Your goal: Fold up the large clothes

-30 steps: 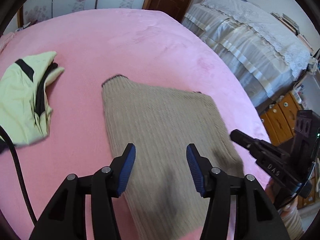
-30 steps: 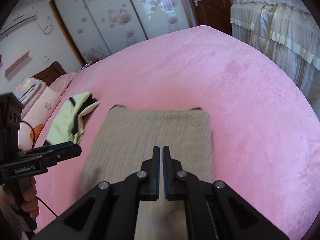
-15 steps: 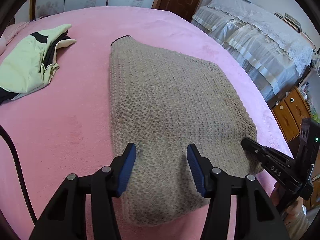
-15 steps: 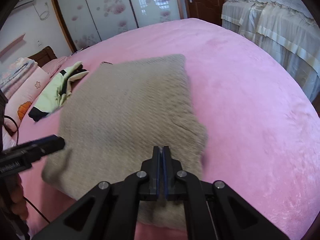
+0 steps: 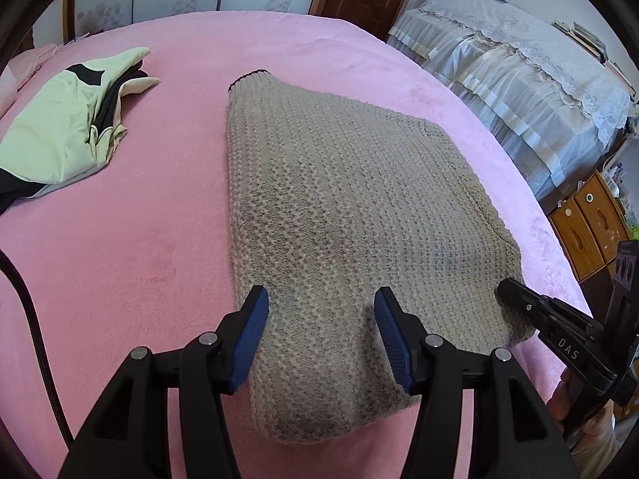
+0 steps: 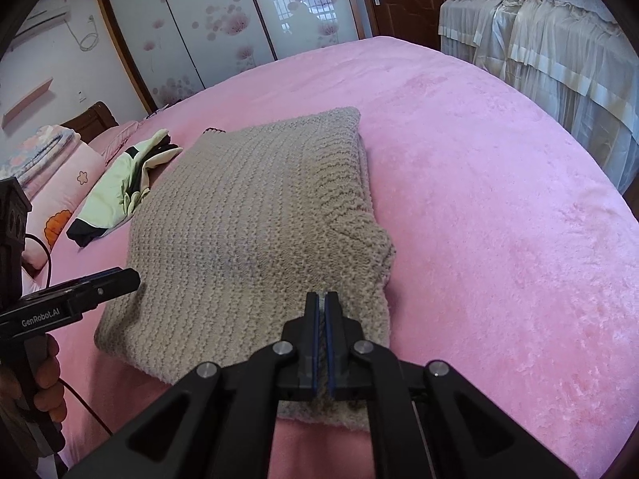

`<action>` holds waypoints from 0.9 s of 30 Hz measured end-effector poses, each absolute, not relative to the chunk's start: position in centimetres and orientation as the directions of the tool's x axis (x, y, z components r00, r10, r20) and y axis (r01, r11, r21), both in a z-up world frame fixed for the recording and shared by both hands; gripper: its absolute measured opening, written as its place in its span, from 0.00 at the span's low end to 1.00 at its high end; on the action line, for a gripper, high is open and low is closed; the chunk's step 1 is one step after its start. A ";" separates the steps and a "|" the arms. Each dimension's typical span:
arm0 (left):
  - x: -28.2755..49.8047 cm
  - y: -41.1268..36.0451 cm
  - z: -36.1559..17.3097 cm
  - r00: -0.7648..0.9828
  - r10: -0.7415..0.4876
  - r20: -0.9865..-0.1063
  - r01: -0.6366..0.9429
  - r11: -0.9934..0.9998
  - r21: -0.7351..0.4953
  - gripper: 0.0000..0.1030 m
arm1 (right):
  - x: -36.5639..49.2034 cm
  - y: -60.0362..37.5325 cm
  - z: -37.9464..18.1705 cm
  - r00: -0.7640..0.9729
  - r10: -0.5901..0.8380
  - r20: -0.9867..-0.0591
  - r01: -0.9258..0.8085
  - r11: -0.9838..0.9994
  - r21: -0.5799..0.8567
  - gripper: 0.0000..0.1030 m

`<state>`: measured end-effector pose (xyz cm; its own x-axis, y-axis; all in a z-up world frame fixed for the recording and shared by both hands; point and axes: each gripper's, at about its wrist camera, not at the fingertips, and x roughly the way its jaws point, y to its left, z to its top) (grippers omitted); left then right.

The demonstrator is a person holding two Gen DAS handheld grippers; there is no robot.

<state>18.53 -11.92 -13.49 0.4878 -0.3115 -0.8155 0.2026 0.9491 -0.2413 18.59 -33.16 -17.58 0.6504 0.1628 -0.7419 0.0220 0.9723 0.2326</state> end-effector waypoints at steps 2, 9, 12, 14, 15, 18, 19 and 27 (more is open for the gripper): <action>18.3 -12.0 -13.3 0.487 -0.307 -0.818 0.197 0.951 -0.239 0.53 | 18.5 -33.0 -17.8 0.642 0.164 -0.749 0.026 0.972 0.235 0.03; 17.0 -12.4 -12.7 0.448 -0.279 -0.849 0.188 0.958 -0.216 0.57 | 17.4 -31.5 -17.3 0.629 0.178 -0.757 0.002 0.973 0.230 0.03; 15.8 -12.6 -12.0 0.451 -0.285 -0.846 0.196 0.956 -0.217 0.57 | 16.5 -30.6 -16.4 0.630 0.183 -0.754 -0.020 0.975 0.220 0.15; 15.0 -12.7 -11.3 0.469 -0.266 -0.842 0.192 0.962 -0.196 0.60 | 15.9 -30.1 -15.6 0.642 0.179 -0.746 -0.030 0.978 0.208 0.33; 14.5 -12.8 -10.9 0.481 -0.253 -0.839 0.191 0.965 -0.182 0.64 | 15.4 -29.8 -15.0 0.651 0.174 -0.739 -0.038 0.980 0.196 0.37; 13.3 -12.8 -9.6 0.500 -0.232 -0.835 0.194 0.969 -0.153 0.67 | 14.3 -29.2 -13.6 0.668 0.164 -0.726 -0.061 0.984 0.167 0.50; 13.1 -12.7 -9.2 0.503 -0.224 -0.835 0.194 0.970 -0.144 0.68 | 13.8 -28.8 -12.8 0.678 0.152 -0.719 -0.067 0.987 0.145 0.58; 11.4 -12.8 -5.9 0.507 -0.235 -0.830 0.257 0.960 -0.115 0.75 | 10.8 -27.6 -8.2 0.773 0.040 -0.634 -0.076 0.997 -0.031 0.76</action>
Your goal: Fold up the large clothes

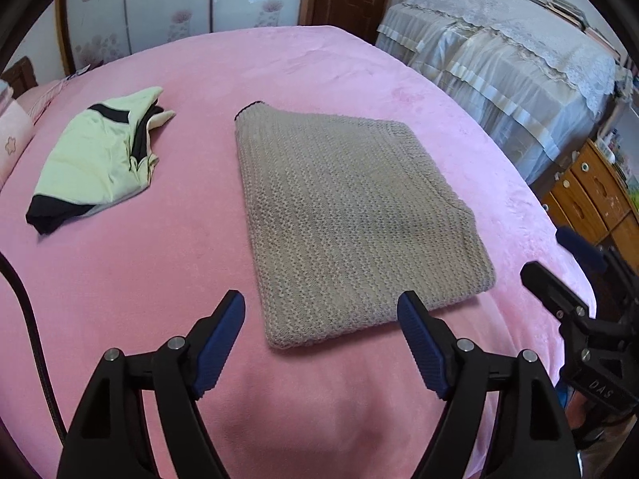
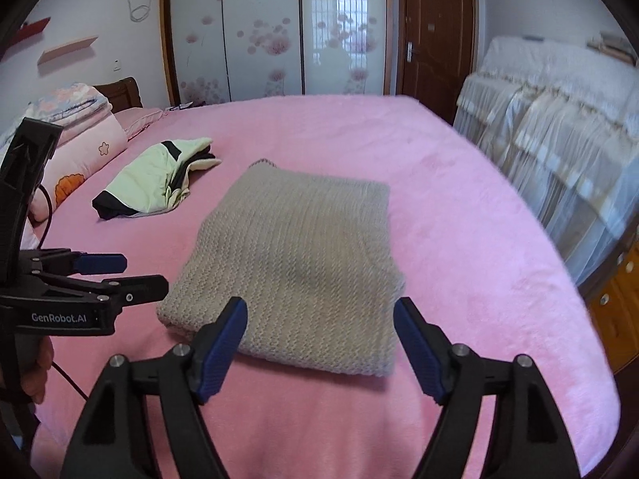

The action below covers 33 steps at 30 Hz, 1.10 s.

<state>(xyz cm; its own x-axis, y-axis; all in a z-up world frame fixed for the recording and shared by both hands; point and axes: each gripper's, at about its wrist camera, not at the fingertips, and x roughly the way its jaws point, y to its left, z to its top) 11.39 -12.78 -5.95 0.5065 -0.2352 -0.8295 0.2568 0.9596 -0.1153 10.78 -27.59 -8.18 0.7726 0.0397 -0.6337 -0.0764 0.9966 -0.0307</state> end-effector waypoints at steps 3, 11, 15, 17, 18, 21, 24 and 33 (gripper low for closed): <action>11.4 -12.7 -5.1 0.498 -0.221 -0.838 0.280 0.956 -0.086 0.75 | 10.4 -27.9 -6.7 0.787 0.033 -0.616 -0.080 0.996 -0.049 0.77; 15.5 -10.5 -6.1 0.311 -0.339 -0.888 0.295 0.923 -0.249 0.76 | 14.2 -32.2 -5.9 0.711 0.134 -0.691 -0.077 0.991 0.113 0.83; 19.0 -9.5 -7.8 0.262 -0.407 -0.875 0.258 0.903 -0.342 0.85 | 18.5 -35.1 -9.0 0.602 0.249 -0.759 -0.055 0.961 0.272 0.83; 20.8 -9.3 -9.3 0.223 -0.452 -0.864 0.230 0.886 -0.403 0.85 | 20.3 -36.2 -11.0 0.555 0.308 -0.772 -0.042 0.938 0.344 0.83; 21.9 -9.2 -10.3 0.194 -0.479 -0.856 0.217 0.872 -0.439 0.86 | 21.6 -36.9 -12.3 0.529 0.335 -0.779 -0.028 0.925 0.379 0.83; 24.3 -9.2 -12.8 0.157 -0.502 -0.851 0.179 0.862 -0.475 0.88 | 24.1 -38.1 -15.1 0.496 0.403 -0.769 0.001 0.886 0.464 0.83; 26.2 -9.0 -14.8 0.146 -0.512 -0.846 0.147 0.857 -0.494 0.88 | 26.1 -38.6 -17.3 0.461 0.472 -0.751 0.010 0.844 0.537 0.83; 28.4 -9.9 -20.0 0.056 -0.568 -0.821 0.126 0.820 -0.559 0.99 | 29.2 -37.8 -22.1 0.376 0.572 -0.729 0.006 0.785 0.619 0.83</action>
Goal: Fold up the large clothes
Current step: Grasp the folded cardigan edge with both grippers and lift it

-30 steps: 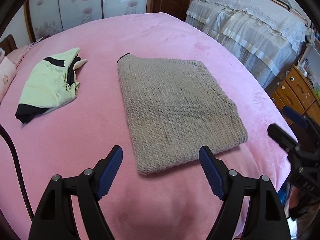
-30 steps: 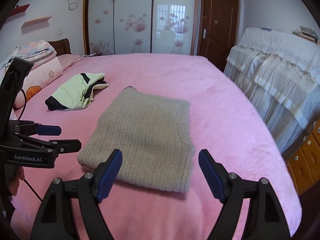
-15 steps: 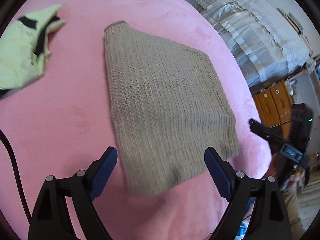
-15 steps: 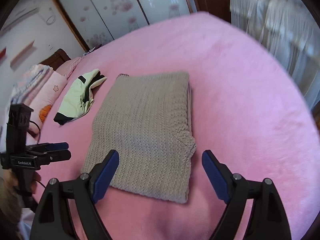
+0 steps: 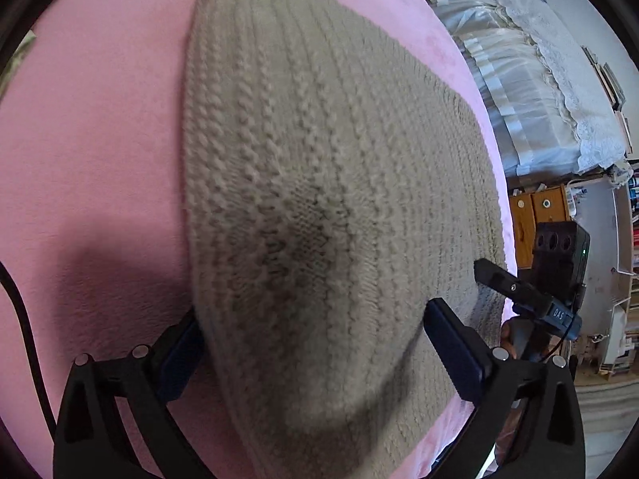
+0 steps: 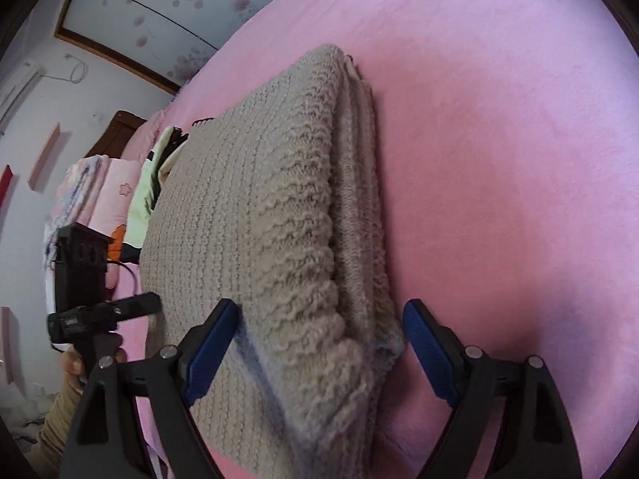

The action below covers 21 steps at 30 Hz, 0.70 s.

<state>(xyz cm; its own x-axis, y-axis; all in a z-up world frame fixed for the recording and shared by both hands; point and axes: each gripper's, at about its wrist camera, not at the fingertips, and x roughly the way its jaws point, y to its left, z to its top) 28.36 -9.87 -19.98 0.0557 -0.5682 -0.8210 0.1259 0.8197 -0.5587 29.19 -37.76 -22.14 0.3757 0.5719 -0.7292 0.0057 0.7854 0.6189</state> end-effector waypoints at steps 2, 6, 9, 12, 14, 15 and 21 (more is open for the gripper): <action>28.5 -10.3 -20.6 0.046 -0.578 -0.814 0.137 0.811 -0.569 0.99 | 29.7 -37.5 -22.5 0.371 0.597 -0.711 -0.009 0.769 0.640 0.84; 29.0 -10.2 -21.5 0.024 -0.594 -0.804 0.126 0.800 -0.587 0.99 | 31.1 -37.2 -23.2 0.355 0.639 -0.682 -0.029 0.737 0.675 0.83; 29.3 -9.6 -21.6 0.032 -0.598 -0.801 0.099 0.799 -0.593 0.99 | 31.8 -36.9 -23.3 0.356 0.648 -0.673 -0.041 0.730 0.682 0.74; 28.6 -9.0 -21.3 0.076 -0.577 -0.813 0.062 0.817 -0.573 0.90 | 31.4 -36.4 -22.6 0.380 0.627 -0.680 -0.065 0.751 0.657 0.58; 28.3 -8.4 -20.8 0.112 -0.553 -0.826 0.067 0.833 -0.549 0.81 | 30.7 -36.3 -21.8 0.406 0.613 -0.678 -0.079 0.763 0.642 0.47; 27.8 -8.5 -20.2 0.140 -0.533 -0.835 0.081 0.846 -0.527 0.74 | 30.4 -36.3 -21.3 0.419 0.606 -0.676 -0.085 0.767 0.636 0.46; 25.1 -8.8 -16.0 0.241 -0.456 -0.857 0.199 0.887 -0.417 0.51 | 28.6 -33.6 -17.1 0.485 0.531 -0.695 -0.124 0.829 0.546 0.40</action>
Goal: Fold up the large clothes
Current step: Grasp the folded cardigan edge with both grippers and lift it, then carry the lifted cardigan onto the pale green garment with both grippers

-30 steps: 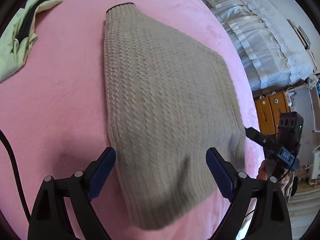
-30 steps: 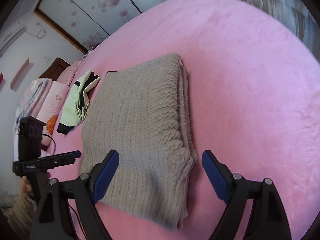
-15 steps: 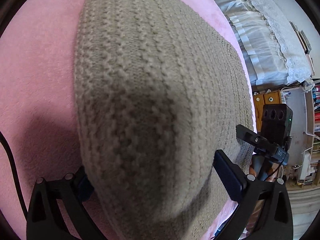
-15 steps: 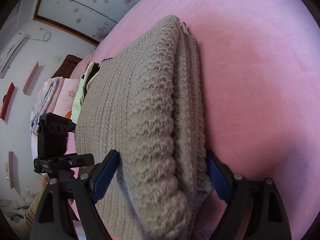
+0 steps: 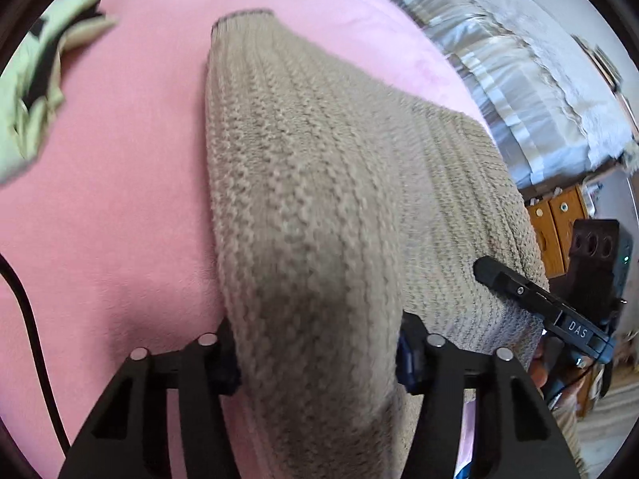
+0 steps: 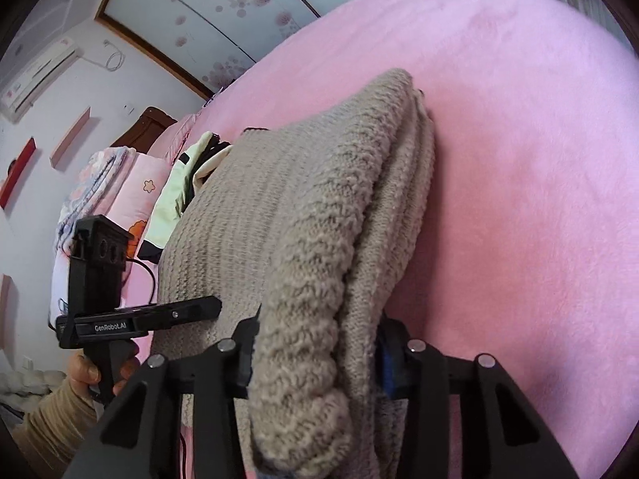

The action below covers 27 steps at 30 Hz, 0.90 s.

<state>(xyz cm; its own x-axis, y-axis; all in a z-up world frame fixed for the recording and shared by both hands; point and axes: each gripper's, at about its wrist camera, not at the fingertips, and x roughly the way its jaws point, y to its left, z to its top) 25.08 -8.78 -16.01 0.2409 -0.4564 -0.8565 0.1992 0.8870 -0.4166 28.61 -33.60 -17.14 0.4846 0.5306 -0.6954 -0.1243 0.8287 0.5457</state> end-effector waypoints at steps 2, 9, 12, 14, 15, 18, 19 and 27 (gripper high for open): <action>23.9 -8.0 -14.5 0.257 -0.442 -0.860 0.232 0.892 -0.389 0.49 | 27.6 -32.5 -15.6 0.496 0.518 -0.697 -0.140 0.840 0.524 0.39; 18.3 -3.9 -9.7 0.275 -0.458 -0.845 0.282 0.879 -0.384 0.48 | 22.8 -29.1 -11.4 0.497 0.528 -0.689 -0.181 0.839 0.513 0.38; 16.7 -0.2 -7.8 0.293 -0.467 -0.835 0.273 0.877 -0.395 0.48 | 21.3 -26.5 -9.6 0.492 0.542 -0.681 -0.219 0.834 0.506 0.38; 15.8 2.8 -6.1 0.316 -0.463 -0.828 0.263 0.882 -0.392 0.48 | 20.9 -24.2 -8.2 0.487 0.561 -0.669 -0.254 0.824 0.506 0.38; 15.5 4.3 -5.3 0.330 -0.456 -0.826 0.257 0.886 -0.386 0.48 | 20.8 -23.3 -7.6 0.485 0.569 -0.664 -0.271 0.820 0.505 0.38; 15.3 8.5 -3.0 0.375 -0.424 -0.824 0.235 0.904 -0.357 0.48 | 21.8 -19.2 -5.5 0.474 0.599 -0.645 -0.329 0.800 0.502 0.38; 15.4 9.9 -2.1 0.389 -0.410 -0.825 0.231 0.910 -0.344 0.48 | 22.5 -17.5 -4.8 0.468 0.610 -0.639 -0.352 0.793 0.498 0.38; 23.6 20.6 3.0 0.500 -0.285 -0.818 0.222 0.955 -0.197 0.48 | 31.5 -5.4 -0.6 0.464 0.629 -0.624 -0.467 0.772 0.431 0.38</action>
<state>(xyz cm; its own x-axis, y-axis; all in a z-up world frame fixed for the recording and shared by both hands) 23.60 20.65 2.95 0.4997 -0.2850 -0.8179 0.2223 0.9549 -0.1969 31.46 -5.38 -0.65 0.4637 0.6289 -0.6241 -0.4669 0.7721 0.4311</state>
